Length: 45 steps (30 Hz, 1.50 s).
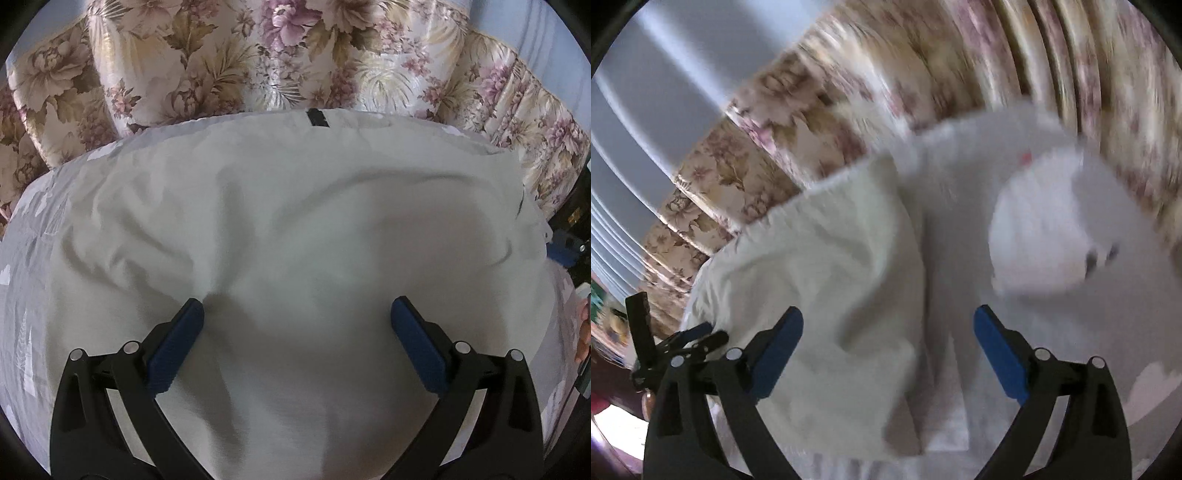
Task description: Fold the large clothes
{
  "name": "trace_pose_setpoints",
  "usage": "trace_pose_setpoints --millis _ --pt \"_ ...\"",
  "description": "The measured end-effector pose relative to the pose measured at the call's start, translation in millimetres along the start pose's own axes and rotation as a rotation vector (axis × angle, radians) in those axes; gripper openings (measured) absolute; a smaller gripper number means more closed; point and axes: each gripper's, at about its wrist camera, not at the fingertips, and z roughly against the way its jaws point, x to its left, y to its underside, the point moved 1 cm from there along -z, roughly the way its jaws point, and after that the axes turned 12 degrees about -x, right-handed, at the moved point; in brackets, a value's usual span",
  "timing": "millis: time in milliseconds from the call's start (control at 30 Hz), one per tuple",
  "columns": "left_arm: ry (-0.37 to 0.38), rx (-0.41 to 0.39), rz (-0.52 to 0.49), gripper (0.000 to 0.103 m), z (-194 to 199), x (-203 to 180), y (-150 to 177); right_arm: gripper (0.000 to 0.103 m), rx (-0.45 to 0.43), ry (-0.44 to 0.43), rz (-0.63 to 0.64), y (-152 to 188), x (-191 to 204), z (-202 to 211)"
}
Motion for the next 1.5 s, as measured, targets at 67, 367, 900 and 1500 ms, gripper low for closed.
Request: trace_pose_setpoints --millis 67,367,900,1500 --pt "-0.004 -0.002 -0.009 0.1 0 -2 1 0.094 0.03 -0.014 0.03 6 5 -7" --pt "-0.01 -0.006 -0.015 0.1 0 -2 1 0.093 0.043 0.022 0.177 19 39 -37" --pt "-0.076 -0.042 -0.068 0.1 -6 -9 7 0.059 0.131 0.012 0.182 17 50 -37" --pt "-0.09 -0.045 -0.062 0.1 -5 -11 9 0.064 0.004 -0.065 0.079 22 68 -61"
